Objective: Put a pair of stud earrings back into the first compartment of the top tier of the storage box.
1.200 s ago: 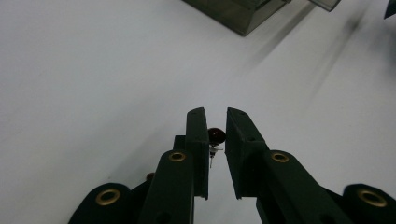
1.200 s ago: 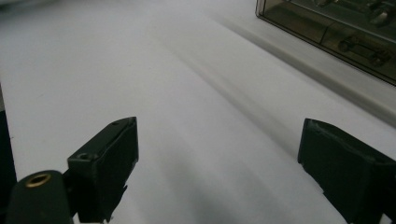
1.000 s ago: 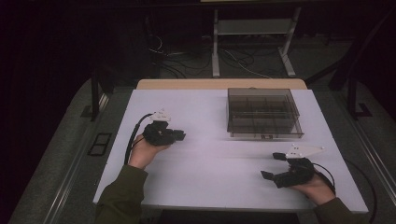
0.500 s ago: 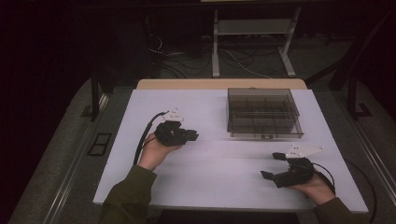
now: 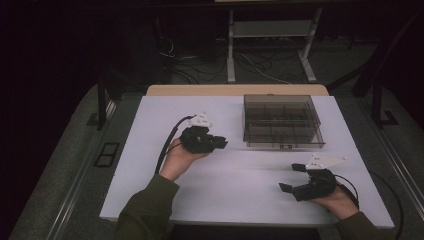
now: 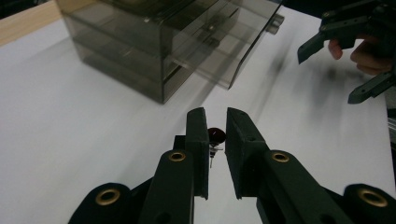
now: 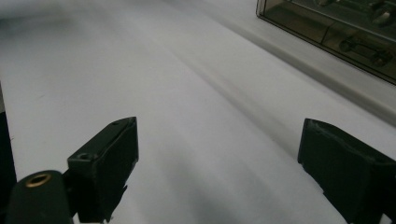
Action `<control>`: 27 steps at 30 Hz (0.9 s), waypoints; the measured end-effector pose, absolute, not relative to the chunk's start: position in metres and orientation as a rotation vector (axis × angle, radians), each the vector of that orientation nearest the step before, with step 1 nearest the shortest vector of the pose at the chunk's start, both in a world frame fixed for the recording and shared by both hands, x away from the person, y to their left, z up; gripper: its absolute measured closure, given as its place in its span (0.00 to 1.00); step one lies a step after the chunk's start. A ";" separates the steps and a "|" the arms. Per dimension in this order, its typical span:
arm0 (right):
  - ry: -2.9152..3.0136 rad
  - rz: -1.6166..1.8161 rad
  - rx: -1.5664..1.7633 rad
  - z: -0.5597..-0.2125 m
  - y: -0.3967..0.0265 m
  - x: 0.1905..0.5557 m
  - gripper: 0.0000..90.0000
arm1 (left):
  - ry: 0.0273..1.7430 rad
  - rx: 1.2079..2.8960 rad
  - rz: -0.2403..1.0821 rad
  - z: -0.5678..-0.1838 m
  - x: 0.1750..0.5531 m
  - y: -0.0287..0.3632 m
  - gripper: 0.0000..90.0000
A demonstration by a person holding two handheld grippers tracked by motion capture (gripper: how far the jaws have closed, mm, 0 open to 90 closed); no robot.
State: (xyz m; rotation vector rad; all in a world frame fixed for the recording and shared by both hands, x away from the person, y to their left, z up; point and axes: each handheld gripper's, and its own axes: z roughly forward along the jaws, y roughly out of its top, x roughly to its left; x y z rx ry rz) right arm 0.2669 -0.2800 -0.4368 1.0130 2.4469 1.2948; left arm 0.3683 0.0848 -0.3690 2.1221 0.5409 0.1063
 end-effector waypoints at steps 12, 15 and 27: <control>2.449 1.297 1.010 -0.437 -0.280 0.267 0.13 | 0.451 2.124 0.091 -0.357 0.381 0.046 0.87; 2.446 1.302 1.009 -0.437 -0.280 0.266 0.13 | 0.442 2.124 0.082 -0.356 0.385 0.037 0.87; 2.448 1.303 1.010 -0.437 -0.280 0.266 0.13 | 0.421 2.127 0.045 -0.363 0.400 0.002 0.87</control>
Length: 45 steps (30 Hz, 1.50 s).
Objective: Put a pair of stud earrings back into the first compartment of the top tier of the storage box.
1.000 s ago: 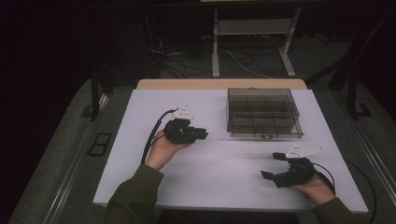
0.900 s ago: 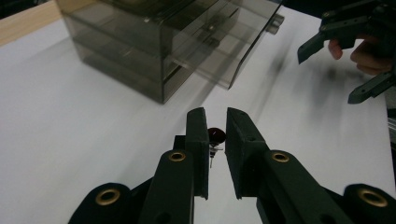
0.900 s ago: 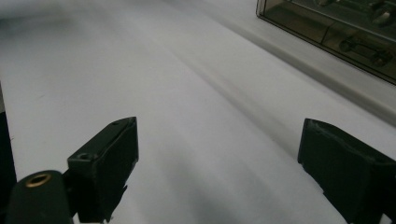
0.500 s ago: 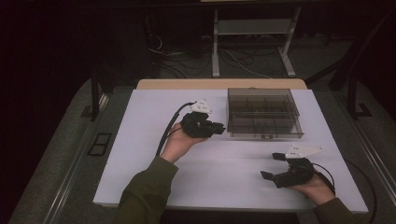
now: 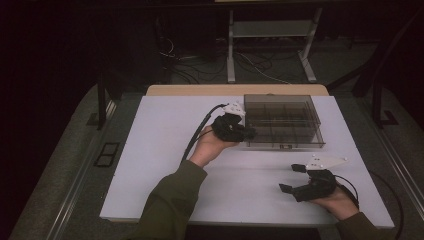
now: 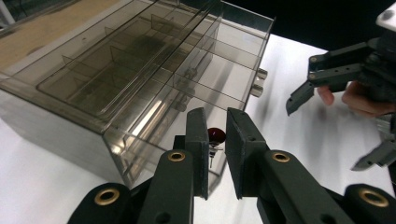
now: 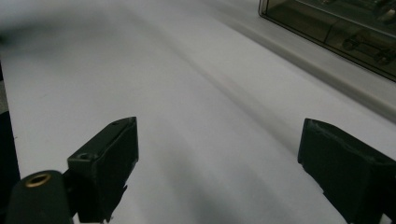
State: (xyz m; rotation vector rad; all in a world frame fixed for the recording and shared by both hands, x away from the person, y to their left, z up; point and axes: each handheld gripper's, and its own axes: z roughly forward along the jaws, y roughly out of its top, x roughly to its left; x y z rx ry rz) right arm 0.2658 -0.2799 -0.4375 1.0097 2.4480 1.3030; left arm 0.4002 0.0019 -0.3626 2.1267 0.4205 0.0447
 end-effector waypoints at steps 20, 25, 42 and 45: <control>2.441 1.301 1.011 -0.438 -0.280 0.266 0.13 | 0.457 2.116 0.052 -0.362 0.398 0.022 0.61; 2.441 1.301 1.009 -0.438 -0.281 0.266 0.13 | 0.478 2.114 0.055 -0.360 0.396 0.037 0.56; 2.433 1.294 1.007 -0.438 -0.282 0.265 0.13 | 0.586 2.106 0.117 -0.370 0.385 0.094 0.41; 2.421 1.297 1.010 -0.439 -0.282 0.265 0.13 | 0.617 2.096 0.133 -0.374 0.383 0.107 0.39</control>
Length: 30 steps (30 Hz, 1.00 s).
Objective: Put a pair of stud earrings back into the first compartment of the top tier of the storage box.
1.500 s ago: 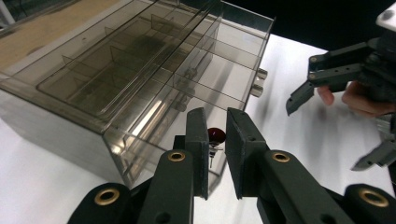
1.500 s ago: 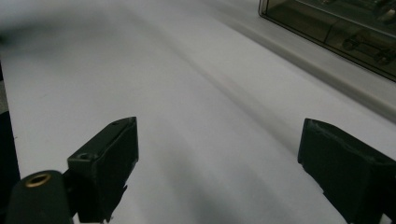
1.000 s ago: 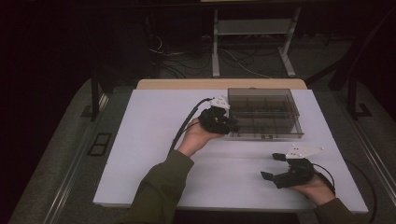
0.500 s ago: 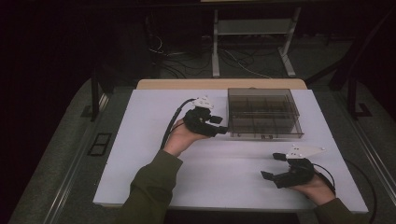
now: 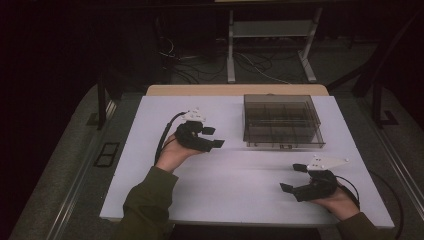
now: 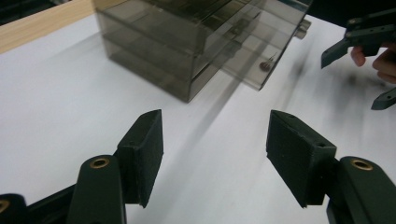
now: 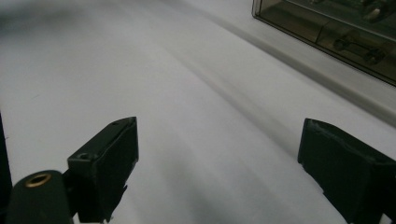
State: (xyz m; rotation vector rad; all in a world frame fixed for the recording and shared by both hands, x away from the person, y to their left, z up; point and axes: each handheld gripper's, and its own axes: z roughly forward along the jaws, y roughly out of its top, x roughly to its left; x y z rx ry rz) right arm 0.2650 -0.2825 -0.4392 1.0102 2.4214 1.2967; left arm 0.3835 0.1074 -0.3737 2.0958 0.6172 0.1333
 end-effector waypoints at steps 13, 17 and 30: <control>2.408 1.296 1.017 -0.441 -0.284 0.264 0.13 | 0.720 2.073 0.192 -0.386 0.377 0.149 0.39; 2.409 1.295 1.017 -0.441 -0.285 0.263 0.13 | 0.749 2.076 0.218 -0.393 0.375 0.162 0.39; 2.408 1.290 1.009 -0.442 -0.286 0.262 0.13 | 0.816 2.165 0.268 -0.415 0.387 0.172 0.51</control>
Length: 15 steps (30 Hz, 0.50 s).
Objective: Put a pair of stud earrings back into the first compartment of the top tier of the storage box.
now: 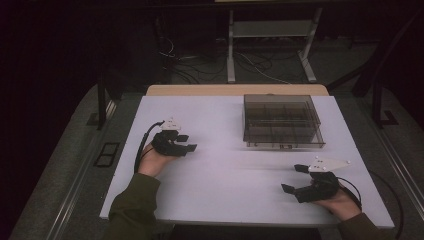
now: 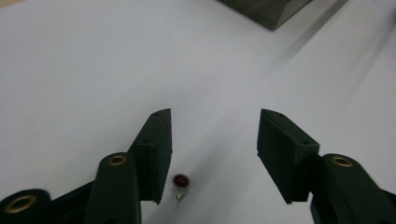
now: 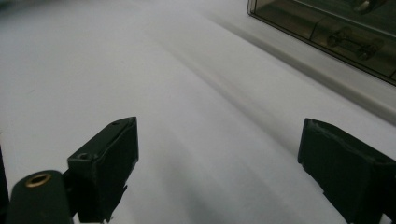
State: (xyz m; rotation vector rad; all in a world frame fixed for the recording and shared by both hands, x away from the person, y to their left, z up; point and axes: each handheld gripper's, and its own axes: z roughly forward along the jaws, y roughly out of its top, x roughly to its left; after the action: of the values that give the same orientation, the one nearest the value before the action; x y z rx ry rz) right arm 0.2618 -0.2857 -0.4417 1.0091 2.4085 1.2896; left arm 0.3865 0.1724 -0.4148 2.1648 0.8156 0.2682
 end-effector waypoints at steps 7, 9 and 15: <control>2.409 1.284 1.010 -0.442 -0.285 0.262 0.13 | 0.849 2.221 0.281 -0.423 0.392 0.177 0.63; 2.408 1.285 1.009 -0.442 -0.285 0.262 0.13 | 0.863 2.223 0.288 -0.425 0.393 0.179 0.67; 2.409 1.285 1.009 -0.442 -0.285 0.261 0.13 | 0.876 2.236 0.266 -0.431 0.395 0.182 0.76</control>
State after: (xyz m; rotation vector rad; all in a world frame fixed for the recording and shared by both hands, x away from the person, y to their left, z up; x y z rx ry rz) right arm 0.2614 -0.2855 -0.4423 1.0091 2.4093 1.2852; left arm 0.3951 0.1816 -0.4309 2.2358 0.8758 0.2657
